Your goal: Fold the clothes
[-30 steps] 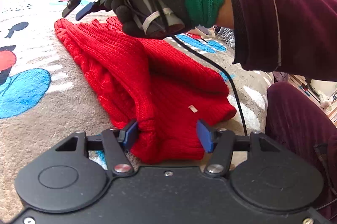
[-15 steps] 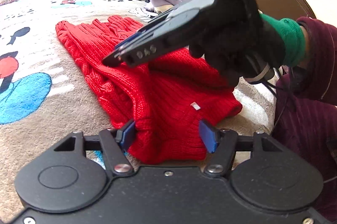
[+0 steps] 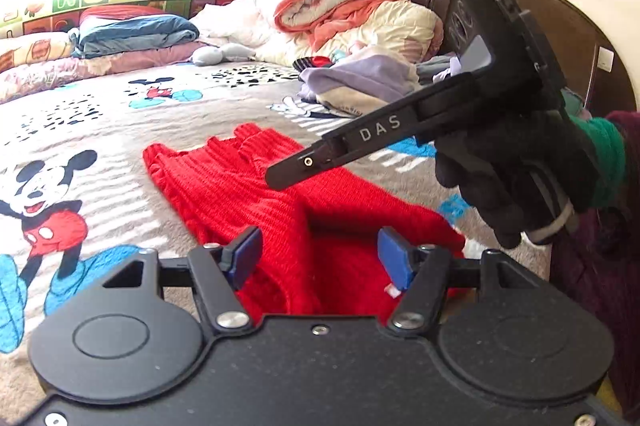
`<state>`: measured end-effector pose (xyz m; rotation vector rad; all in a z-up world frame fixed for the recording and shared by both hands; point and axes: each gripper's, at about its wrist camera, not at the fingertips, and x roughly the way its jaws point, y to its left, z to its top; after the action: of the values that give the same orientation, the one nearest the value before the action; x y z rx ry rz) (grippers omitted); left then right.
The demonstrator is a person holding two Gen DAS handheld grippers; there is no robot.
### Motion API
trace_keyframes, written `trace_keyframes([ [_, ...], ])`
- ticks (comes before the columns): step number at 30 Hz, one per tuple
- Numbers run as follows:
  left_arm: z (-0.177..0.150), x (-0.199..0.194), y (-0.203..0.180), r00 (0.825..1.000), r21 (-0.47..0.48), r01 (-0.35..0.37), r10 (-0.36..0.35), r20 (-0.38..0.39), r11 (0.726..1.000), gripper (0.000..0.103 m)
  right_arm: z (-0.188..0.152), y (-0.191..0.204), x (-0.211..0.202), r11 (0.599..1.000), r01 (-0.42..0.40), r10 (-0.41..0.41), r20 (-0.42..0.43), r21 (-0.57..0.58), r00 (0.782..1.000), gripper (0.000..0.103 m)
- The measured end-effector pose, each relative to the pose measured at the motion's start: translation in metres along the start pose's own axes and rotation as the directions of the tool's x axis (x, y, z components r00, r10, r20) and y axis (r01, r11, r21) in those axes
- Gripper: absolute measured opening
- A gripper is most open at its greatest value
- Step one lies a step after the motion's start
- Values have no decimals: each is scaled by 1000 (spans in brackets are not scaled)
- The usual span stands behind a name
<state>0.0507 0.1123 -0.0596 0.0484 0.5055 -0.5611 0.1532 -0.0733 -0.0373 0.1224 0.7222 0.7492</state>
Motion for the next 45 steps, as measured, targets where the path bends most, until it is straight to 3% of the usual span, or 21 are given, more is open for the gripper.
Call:
trace_keyframes([
  [2,-2,15,0,999,1,5,-5,-41,1000,63,-5,-12,-9,997,-14,13,21,74,1000,32],
  [5,-15,41,3,986,-7,-19,17,-168,1000,63,-14,-25,-26,994,4,-9,51,113,999,34],
  [12,-15,33,-7,988,51,-48,55,-147,998,66,-50,-31,-75,985,137,-123,134,-103,983,34],
  [18,-22,-1,-20,987,135,-130,141,-76,982,66,-92,-41,-115,941,251,-199,231,-226,952,34],
  [23,-43,-20,-37,964,295,-212,249,-94,932,66,-125,-35,-122,873,317,-242,235,-371,941,35],
  [27,-66,-16,-61,936,475,-233,329,-128,848,66,-145,-19,-119,800,336,-257,222,-498,941,40],
  [29,-77,-9,-71,922,554,-237,364,-131,799,61,-153,-12,-116,763,331,-258,208,-556,944,45],
  [31,-83,0,-76,915,601,-240,384,-121,762,59,-161,-7,-110,716,341,-285,190,-609,939,48],
  [36,-89,16,-79,909,659,-267,410,-68,703,59,-184,1,-86,593,334,-353,136,-732,926,49],
  [38,-89,20,-79,906,668,-277,419,-57,690,60,-189,6,-80,543,350,-354,170,-763,920,49],
  [41,-89,25,-79,900,674,-301,435,-33,674,62,-191,10,-71,507,366,-347,204,-780,915,48],
  [45,-88,35,-76,889,633,-350,458,-9,691,63,-190,12,-61,490,375,-325,234,-787,916,44],
])
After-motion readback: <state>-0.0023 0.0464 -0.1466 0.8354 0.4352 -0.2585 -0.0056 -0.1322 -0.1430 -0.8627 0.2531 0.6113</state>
